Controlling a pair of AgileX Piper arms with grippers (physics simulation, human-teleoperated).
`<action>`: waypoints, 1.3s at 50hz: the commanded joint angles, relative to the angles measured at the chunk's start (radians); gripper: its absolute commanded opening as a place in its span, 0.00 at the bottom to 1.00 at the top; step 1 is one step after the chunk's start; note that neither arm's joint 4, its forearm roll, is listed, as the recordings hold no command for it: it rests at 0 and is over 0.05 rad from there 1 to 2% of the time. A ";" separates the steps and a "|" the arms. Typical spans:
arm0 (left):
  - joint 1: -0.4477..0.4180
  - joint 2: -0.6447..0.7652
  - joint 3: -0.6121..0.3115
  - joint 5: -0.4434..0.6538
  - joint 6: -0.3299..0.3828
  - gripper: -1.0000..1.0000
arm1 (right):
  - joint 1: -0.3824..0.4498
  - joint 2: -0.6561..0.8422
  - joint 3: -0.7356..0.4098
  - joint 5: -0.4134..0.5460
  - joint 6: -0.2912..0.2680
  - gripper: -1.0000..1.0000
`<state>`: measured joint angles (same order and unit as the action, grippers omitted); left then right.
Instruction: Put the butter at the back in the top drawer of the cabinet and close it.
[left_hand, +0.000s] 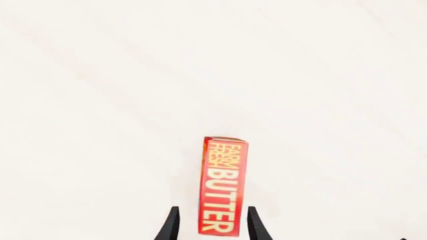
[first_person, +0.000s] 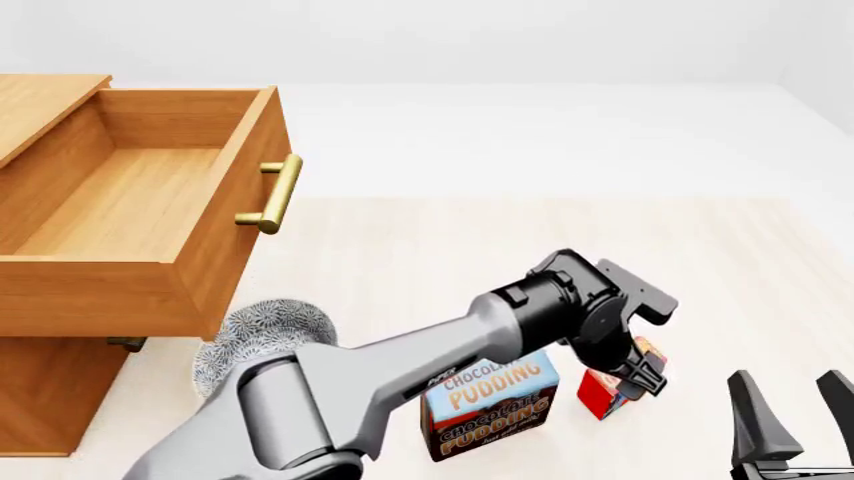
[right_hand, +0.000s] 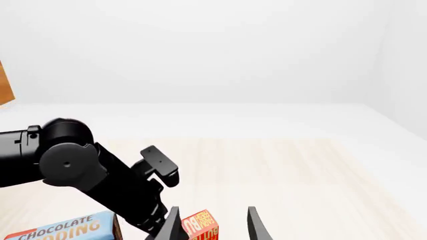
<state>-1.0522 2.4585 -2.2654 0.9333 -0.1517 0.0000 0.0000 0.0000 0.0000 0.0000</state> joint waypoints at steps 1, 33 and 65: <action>-0.004 0.012 -0.008 0.002 -0.001 1.00 | 0.000 0.000 0.000 0.000 0.000 1.00; -0.010 0.057 -0.046 0.020 0.005 1.00 | 0.000 0.000 0.000 0.000 0.000 1.00; -0.012 0.118 -0.099 0.034 -0.006 1.00 | 0.000 0.000 0.000 0.000 0.000 1.00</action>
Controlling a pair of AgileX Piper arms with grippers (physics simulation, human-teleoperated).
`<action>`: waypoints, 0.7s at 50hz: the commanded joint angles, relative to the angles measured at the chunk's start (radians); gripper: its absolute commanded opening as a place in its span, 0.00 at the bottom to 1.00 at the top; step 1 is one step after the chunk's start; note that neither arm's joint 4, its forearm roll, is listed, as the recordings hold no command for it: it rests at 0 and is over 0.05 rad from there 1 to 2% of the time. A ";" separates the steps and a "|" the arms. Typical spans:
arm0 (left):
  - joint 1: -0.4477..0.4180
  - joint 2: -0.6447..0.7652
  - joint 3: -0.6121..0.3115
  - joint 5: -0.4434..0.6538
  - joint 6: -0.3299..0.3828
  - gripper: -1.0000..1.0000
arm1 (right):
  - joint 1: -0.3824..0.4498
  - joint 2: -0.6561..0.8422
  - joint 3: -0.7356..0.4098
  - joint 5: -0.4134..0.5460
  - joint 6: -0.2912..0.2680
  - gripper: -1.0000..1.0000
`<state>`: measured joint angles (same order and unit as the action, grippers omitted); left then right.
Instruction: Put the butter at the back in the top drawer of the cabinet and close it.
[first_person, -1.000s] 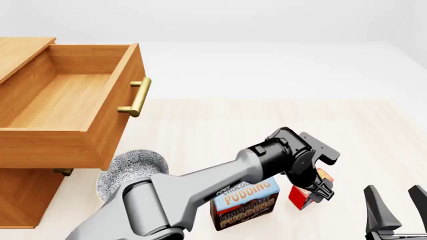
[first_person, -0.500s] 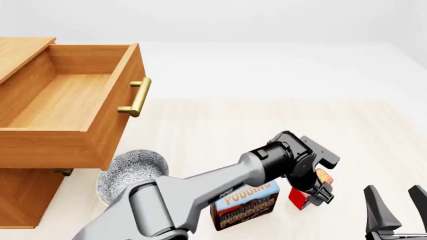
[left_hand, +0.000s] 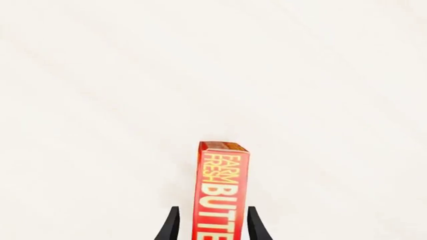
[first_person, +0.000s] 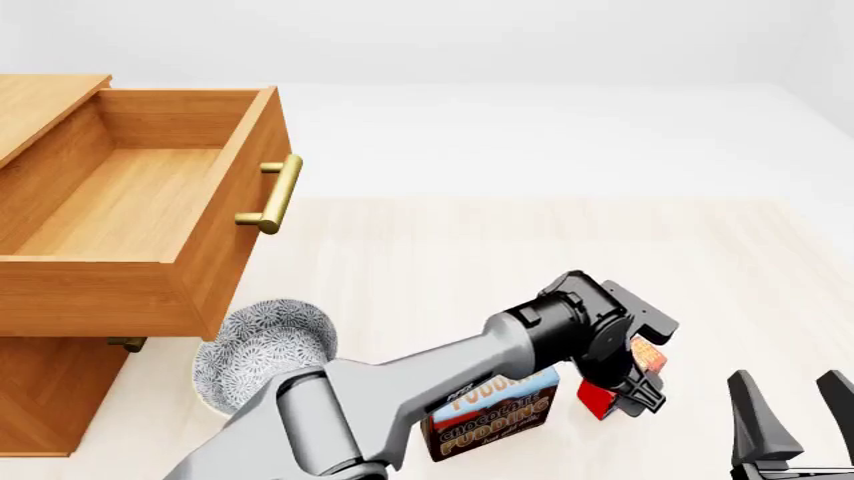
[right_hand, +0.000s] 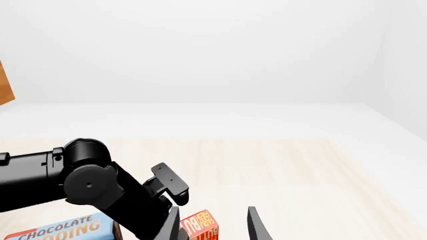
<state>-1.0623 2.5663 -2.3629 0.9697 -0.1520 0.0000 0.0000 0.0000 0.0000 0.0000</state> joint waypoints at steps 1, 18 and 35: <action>-0.002 0.010 -0.001 -0.003 -0.006 1.00 | 0.000 0.000 0.000 0.000 0.000 1.00; -0.006 -0.006 0.049 -0.024 -0.004 0.00 | 0.000 0.000 0.000 0.000 0.000 1.00; 0.016 -0.027 -0.023 -0.003 0.012 0.00 | 0.000 0.000 0.000 0.000 0.000 1.00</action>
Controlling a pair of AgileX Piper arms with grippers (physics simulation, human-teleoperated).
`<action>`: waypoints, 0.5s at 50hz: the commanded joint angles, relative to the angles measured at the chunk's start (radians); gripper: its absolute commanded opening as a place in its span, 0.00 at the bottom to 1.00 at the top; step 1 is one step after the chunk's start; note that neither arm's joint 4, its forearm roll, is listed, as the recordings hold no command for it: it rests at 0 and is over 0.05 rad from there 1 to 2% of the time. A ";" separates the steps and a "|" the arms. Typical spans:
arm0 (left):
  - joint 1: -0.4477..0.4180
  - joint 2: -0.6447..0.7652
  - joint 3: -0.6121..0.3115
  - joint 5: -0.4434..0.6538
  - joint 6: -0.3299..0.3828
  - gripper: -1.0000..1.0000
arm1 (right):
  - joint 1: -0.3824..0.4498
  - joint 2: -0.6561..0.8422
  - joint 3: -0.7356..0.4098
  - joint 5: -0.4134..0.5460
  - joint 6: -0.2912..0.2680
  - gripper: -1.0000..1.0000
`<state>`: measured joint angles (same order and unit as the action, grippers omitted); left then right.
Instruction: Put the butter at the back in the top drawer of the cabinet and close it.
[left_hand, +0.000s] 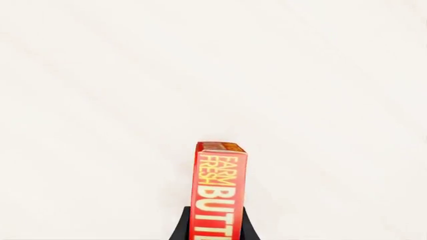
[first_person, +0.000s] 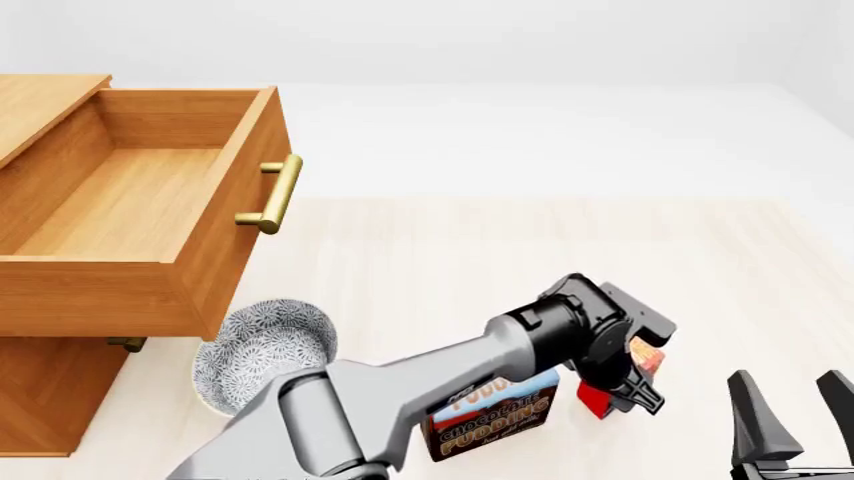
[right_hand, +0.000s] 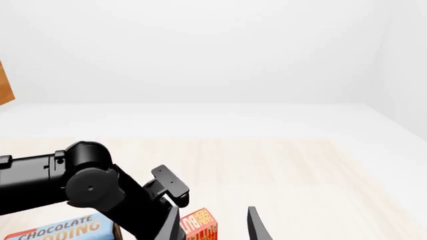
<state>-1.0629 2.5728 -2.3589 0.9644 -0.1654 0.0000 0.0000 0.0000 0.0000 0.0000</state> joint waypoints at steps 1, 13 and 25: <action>0.024 -0.037 -0.045 0.014 0.030 0.00 | 0.000 0.000 0.000 0.000 0.000 1.00; 0.043 -0.076 -0.103 0.045 0.049 0.00 | 0.000 0.000 0.000 0.000 0.000 1.00; 0.048 -0.139 -0.087 0.047 0.061 0.00 | 0.000 0.000 0.000 0.000 0.000 1.00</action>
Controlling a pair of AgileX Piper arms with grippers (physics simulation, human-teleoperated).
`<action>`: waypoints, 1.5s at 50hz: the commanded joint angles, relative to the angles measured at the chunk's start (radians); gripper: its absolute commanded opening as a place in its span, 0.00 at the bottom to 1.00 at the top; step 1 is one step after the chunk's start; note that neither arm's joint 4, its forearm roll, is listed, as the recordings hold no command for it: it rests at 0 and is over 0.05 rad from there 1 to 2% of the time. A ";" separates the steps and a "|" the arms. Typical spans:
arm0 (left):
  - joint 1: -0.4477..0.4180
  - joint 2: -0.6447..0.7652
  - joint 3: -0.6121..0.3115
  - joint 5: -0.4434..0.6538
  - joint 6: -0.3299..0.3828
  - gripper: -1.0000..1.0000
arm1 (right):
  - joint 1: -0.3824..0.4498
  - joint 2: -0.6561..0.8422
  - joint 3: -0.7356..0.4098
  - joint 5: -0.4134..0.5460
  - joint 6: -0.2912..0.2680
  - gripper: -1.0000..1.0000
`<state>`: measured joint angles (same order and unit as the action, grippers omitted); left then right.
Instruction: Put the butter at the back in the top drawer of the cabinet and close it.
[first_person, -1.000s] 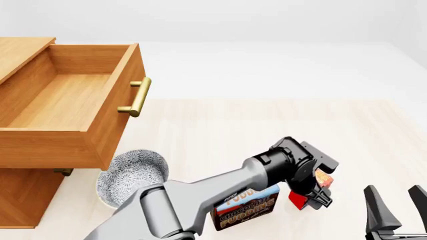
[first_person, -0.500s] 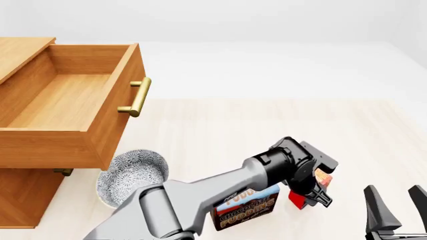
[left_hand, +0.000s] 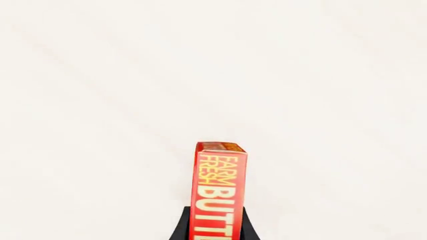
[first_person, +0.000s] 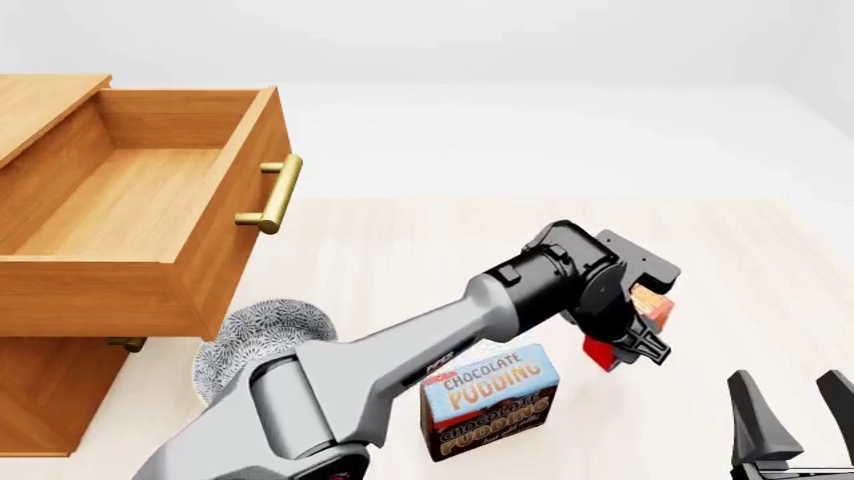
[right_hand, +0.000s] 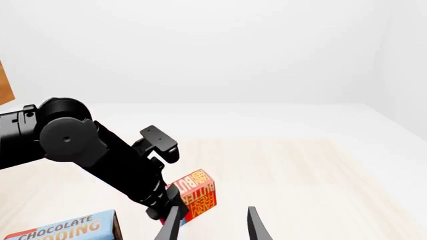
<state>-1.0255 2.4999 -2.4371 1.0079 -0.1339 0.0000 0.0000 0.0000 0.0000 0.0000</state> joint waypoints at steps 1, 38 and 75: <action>0.016 -0.070 -0.007 0.006 0.034 0.00 | 0.000 0.000 0.000 0.000 0.000 1.00; 0.109 -0.438 0.256 -0.007 0.079 0.00 | 0.000 0.000 0.000 0.000 0.000 1.00; 0.189 -0.676 0.354 0.021 0.113 0.00 | 0.000 0.000 0.000 0.000 0.000 1.00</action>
<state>-0.8662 1.8939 -2.0966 1.0243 -0.0438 0.0000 0.0000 0.0000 0.0000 0.0000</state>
